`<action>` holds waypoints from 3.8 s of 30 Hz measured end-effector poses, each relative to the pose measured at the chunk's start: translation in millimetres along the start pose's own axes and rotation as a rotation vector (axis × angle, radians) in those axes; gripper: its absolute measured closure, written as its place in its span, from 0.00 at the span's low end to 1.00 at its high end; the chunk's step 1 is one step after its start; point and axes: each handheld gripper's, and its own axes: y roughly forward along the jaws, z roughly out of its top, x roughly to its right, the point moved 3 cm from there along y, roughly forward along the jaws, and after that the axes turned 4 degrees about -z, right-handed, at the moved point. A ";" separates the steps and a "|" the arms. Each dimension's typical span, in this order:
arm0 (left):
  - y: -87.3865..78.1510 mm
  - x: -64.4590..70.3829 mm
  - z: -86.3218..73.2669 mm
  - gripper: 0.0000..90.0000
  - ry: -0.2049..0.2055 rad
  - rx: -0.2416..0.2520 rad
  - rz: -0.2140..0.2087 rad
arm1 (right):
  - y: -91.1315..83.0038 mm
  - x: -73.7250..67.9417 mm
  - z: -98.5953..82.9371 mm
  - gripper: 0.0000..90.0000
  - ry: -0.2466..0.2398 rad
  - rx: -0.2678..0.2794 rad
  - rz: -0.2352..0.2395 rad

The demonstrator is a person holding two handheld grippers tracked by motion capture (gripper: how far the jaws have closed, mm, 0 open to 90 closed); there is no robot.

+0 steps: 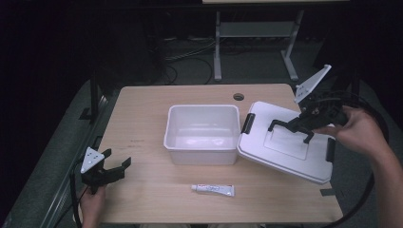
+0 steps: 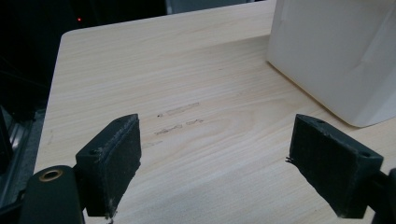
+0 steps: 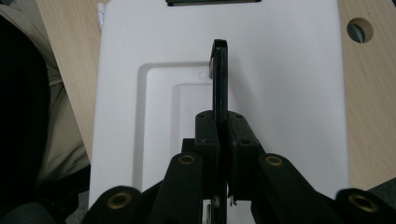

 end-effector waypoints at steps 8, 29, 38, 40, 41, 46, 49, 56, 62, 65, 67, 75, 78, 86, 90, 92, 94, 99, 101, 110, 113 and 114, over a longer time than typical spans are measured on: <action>-1.3 0.6 0.5 0.18 -0.003 0.005 0.003 | 1.2 -0.9 -28.0 0.94 0.045 0.004 -0.012; -4.3 -1.3 0.6 0.18 -0.005 0.019 0.017 | 69.4 4.1 -78.4 0.94 0.154 -0.034 0.038; -5.9 -4.4 0.1 0.18 -0.014 0.022 0.020 | 99.7 9.2 -81.4 0.93 0.174 -0.061 0.045; -5.7 -4.2 0.6 0.18 -0.016 0.024 0.017 | 105.0 10.1 -81.8 0.93 0.176 -0.063 0.045; -5.5 -4.1 0.7 0.18 -0.011 0.024 0.017 | 107.3 10.8 -82.2 0.93 0.176 -0.064 0.043; -5.0 -3.6 0.1 0.18 -0.008 0.018 0.017 | 117.2 12.3 -85.6 0.93 0.192 -0.066 0.055; -5.5 -4.2 0.0 0.18 -0.011 0.019 0.019 | 125.9 12.3 -89.2 0.93 0.203 -0.068 0.058; -6.1 -5.1 -0.4 0.18 -0.013 0.018 0.020 | 134.8 11.9 -92.8 0.93 0.214 -0.058 0.067; -6.2 -4.8 -0.3 0.18 -0.014 0.021 0.019 | 131.2 11.6 -88.8 0.83 0.222 -0.055 0.058; -6.4 -4.9 -0.4 0.18 -0.012 0.019 0.020 | 125.9 10.7 -87.4 0.80 0.213 -0.059 0.040; -6.5 -5.0 -0.4 0.18 -0.013 0.018 0.019 | 123.7 10.0 -86.9 0.79 0.212 -0.056 0.038; -5.1 -3.1 -0.8 0.18 -0.011 0.011 0.014 | 103.0 7.8 -84.5 0.75 0.214 -0.039 -0.009; -5.3 -3.0 -0.5 0.18 -0.009 0.014 0.014 | 94.8 1.2 -80.9 0.74 0.200 -0.023 -0.011; -6.5 -3.5 -0.3 0.18 -0.013 0.018 0.018 | 95.7 -21.3 -75.2 0.72 0.172 -0.005 0.004; -6.7 -3.7 -0.5 0.18 -0.013 0.017 0.017 | 101.1 -33.6 -71.9 0.71 0.150 -0.002 0.014; -6.9 -3.7 -0.4 0.18 -0.012 0.017 0.017 | 102.3 -36.7 -70.9 0.71 0.146 0.001 0.019; -6.6 -3.4 -0.5 0.18 -0.014 0.017 0.017 | 106.5 -45.1 -68.2 0.70 0.131 0.006 0.029; -6.0 -2.7 -0.3 0.18 -0.011 0.014 0.016 | 115.2 -59.2 -61.9 0.67 0.103 0.010 0.048; -5.7 -2.6 -0.3 0.18 -0.007 0.013 0.016 | 116.7 -62.1 -60.3 0.67 0.095 0.011 0.048; -6.0 -3.0 -0.4 0.18 -0.011 0.012 0.020 | 131.8 -85.5 -40.8 0.64 0.031 0.015 0.073; -5.6 -3.0 -0.8 0.18 -0.004 0.007 0.022 | 137.5 -92.0 -34.1 0.64 0.010 0.010 0.089; -5.6 -2.9 -0.7 0.18 -0.006 0.009 0.022 | 139.4 -94.3 -31.7 0.64 0.004 0.009 0.093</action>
